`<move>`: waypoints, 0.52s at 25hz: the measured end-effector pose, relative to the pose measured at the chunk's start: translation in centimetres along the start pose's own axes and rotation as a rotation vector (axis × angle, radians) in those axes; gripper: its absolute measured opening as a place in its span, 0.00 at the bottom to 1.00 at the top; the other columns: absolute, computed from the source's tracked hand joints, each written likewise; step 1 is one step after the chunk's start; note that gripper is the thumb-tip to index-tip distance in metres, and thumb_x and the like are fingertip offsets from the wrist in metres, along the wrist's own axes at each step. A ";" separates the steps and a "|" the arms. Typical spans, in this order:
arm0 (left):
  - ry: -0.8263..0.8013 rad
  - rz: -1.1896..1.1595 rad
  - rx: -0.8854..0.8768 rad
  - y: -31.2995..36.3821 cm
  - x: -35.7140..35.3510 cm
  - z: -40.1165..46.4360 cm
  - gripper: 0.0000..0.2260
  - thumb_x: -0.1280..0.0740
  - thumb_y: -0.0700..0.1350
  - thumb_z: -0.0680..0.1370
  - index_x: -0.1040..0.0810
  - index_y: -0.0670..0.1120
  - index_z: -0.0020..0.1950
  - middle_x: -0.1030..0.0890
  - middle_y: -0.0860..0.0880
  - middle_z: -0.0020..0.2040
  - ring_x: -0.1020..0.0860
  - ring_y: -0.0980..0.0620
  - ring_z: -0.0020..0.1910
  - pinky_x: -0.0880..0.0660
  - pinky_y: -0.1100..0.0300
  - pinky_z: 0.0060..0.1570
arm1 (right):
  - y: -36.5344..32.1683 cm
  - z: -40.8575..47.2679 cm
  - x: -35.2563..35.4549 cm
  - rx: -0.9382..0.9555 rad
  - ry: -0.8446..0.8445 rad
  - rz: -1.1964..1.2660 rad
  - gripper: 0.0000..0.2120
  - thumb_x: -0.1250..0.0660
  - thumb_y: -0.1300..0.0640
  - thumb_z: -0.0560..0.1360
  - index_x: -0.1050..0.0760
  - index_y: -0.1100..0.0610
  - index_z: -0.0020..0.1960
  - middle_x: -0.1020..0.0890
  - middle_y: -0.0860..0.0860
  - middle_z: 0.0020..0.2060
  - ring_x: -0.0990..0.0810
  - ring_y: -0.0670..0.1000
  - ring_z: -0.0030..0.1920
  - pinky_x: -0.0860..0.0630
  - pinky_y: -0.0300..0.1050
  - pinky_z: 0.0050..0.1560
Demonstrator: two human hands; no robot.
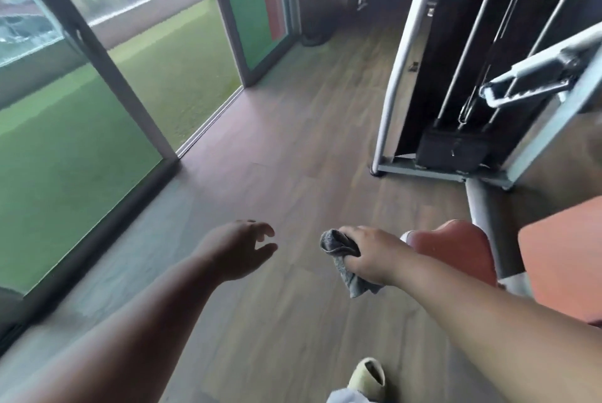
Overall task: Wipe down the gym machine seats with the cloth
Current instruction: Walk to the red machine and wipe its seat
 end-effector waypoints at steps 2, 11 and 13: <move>-0.024 0.030 -0.050 1.9 0.1 4.7 0.15 0.35 0.60 0.78 0.22 0.57 0.61 0.19 0.57 0.54 0.20 0.54 0.51 0.23 0.57 0.51 | 2.9 2.0 1.8 -0.046 -0.003 0.006 0.16 0.38 0.45 0.71 0.28 0.47 0.58 0.22 0.46 0.52 0.22 0.52 0.53 0.25 0.50 0.54; -0.183 0.110 -0.380 13.9 -1.7 22.2 0.15 0.37 0.61 0.78 0.22 0.58 0.62 0.19 0.58 0.55 0.20 0.55 0.51 0.23 0.56 0.50 | 13.7 3.3 9.1 -0.299 0.129 0.007 0.07 0.37 0.51 0.78 0.28 0.54 0.52 0.28 0.46 0.35 0.29 0.40 0.36 0.37 0.29 0.38; -0.224 0.150 -0.502 17.9 -2.7 25.6 0.16 0.37 0.61 0.78 0.23 0.58 0.62 0.19 0.58 0.55 0.20 0.55 0.52 0.24 0.57 0.50 | 16.7 2.4 9.2 -0.409 0.162 0.104 0.12 0.36 0.50 0.76 0.27 0.56 0.55 0.22 0.48 0.43 0.22 0.44 0.45 0.31 0.36 0.48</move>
Point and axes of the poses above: each hand's wrist, its own z-axis towards the middle knuckle, its own x-axis out of the back of the hand, y = z × x, the point moved 3 cm from there along z, towards the middle knuckle
